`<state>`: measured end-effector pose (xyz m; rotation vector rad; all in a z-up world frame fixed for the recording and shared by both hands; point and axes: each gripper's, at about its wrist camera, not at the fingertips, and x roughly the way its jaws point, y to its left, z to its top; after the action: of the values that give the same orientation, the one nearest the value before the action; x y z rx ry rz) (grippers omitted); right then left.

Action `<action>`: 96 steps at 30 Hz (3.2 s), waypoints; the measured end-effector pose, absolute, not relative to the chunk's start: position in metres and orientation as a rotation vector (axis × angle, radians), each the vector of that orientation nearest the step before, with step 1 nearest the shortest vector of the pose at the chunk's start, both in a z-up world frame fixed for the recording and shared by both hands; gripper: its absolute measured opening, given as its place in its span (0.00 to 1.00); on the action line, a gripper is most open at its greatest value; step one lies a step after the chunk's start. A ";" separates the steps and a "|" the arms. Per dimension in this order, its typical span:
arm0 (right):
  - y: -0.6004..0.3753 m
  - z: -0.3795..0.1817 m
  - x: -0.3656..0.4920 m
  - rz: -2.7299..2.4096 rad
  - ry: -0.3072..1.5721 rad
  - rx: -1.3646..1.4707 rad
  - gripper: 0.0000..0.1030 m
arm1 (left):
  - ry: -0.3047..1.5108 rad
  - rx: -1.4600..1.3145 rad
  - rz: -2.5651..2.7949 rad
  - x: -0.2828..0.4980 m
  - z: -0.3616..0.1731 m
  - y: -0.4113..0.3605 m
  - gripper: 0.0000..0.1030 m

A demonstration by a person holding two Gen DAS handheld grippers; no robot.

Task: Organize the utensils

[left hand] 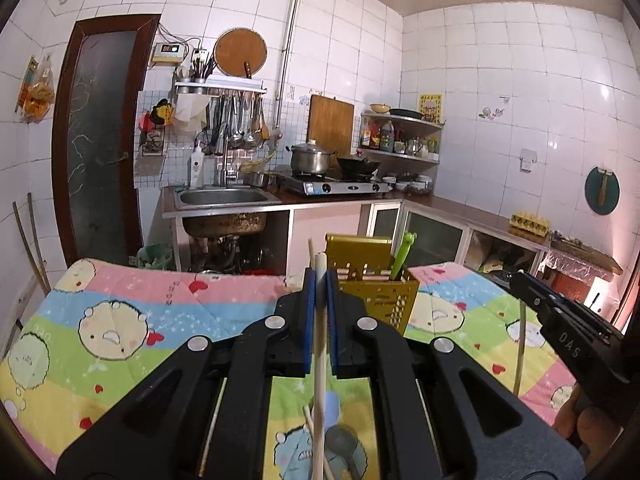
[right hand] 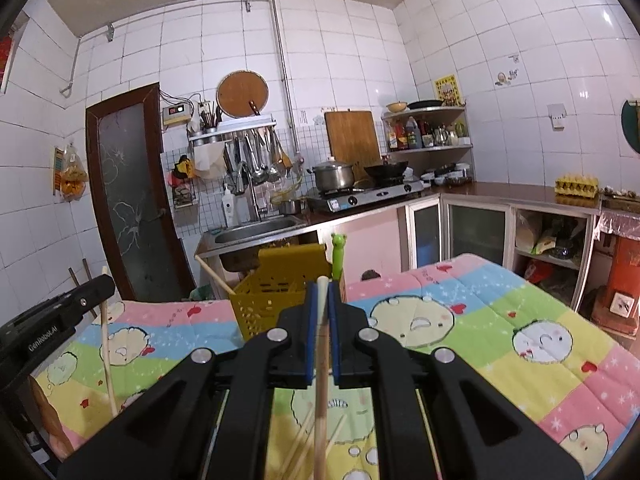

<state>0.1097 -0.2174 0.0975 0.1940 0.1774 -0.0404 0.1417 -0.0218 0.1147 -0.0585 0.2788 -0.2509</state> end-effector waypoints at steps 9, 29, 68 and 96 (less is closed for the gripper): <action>-0.226 0.133 0.143 -0.040 0.108 0.186 0.06 | 0.203 -0.070 -0.268 0.176 0.153 -0.042 0.04; -0.231 0.204 0.283 -0.052 -0.114 0.146 0.06 | -0.007 -0.076 -0.275 0.310 0.214 -0.094 0.04; -0.235 0.111 0.246 -0.102 0.343 0.118 0.58 | 0.300 -0.042 -0.161 0.271 0.149 -0.026 0.94; -0.209 -0.054 0.213 -0.174 0.814 0.170 0.57 | 0.828 -0.013 -0.105 0.254 -0.039 -0.004 0.95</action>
<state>0.2135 -0.2092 -0.0538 0.1699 0.8136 -0.1743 0.2537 -0.0035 -0.0394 -0.0129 0.8279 -0.1049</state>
